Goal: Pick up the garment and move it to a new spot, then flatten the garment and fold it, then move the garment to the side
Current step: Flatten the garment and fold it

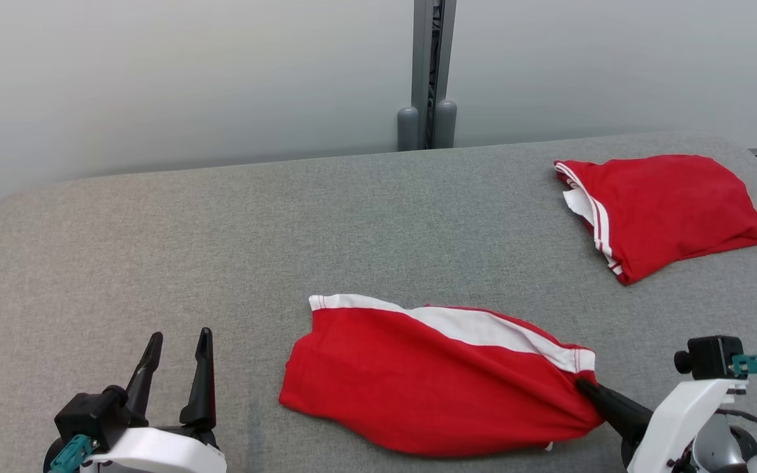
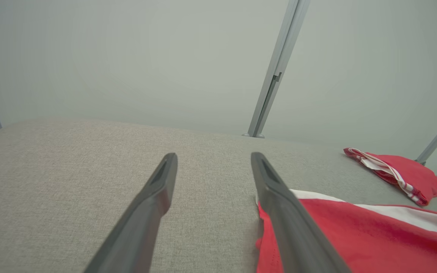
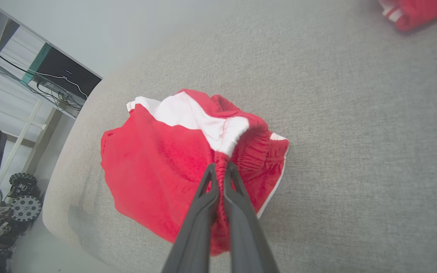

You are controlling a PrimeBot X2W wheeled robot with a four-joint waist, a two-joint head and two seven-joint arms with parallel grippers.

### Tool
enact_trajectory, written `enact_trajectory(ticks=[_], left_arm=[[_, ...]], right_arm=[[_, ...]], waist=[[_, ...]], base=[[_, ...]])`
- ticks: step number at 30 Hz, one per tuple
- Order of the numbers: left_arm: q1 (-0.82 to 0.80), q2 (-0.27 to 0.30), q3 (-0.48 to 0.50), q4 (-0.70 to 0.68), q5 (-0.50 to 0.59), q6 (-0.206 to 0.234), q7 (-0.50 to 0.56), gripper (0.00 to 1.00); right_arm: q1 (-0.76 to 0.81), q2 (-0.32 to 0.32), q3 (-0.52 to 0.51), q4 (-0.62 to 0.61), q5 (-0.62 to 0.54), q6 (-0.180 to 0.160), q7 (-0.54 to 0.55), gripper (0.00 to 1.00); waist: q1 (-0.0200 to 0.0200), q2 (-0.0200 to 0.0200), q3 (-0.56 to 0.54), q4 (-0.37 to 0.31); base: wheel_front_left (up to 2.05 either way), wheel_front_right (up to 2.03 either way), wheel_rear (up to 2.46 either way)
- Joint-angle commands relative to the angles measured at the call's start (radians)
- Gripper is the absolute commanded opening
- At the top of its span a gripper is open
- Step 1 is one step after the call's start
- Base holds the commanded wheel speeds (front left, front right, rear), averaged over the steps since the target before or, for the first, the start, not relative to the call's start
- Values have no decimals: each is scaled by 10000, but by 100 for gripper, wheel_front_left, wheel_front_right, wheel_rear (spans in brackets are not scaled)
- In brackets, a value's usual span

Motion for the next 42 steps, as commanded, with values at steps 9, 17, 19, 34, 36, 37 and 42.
enact_trajectory(ticks=[9, 17, 19, 34, 36, 37, 42], left_arm=[[-44, 124, -81, 74, -158, 23, 108, 100], [26, 135, -117, 131, -202, 74, 91, 100], [32, 138, -123, 129, -224, 81, 81, 100], [-73, 250, -110, -308, -126, 224, 18, 100], [-79, 266, -146, -417, -102, 262, 47, 100], [-87, 271, -168, -486, -82, 266, 65, 100], [-139, 346, -214, -889, -11, 351, 142, 100]], right_arm=[[771, 171, -581, 256, -809, 26, -158, 100], [874, 333, -1139, 323, -890, 26, -416, 100], [894, 287, -1358, 203, -943, 26, -518, 100], [451, 993, -2665, -1785, -2223, 26, -3098, 100], [463, 1085, -2724, -1993, -2629, 26, -3564, 100], [481, 1149, -2711, -2075, -2838, 26, -3810, 100], [627, 1277, -2707, -2249, -3616, 26, -4757, 100]], waist=[[0, -1, -13, -123], [0, -1, -148, 57], [0, -1, -161, 89], [0, -1, -161, 189], [0, -1, -164, 187], [0, -1, -169, 189], [0, -1, -185, 172]], base=[[0, 0, 0], [0, 0, 0], [0, 0, 0], [0, 0, 0], [0, 0, 0], [0, 0, 0], [0, 0, 0]])
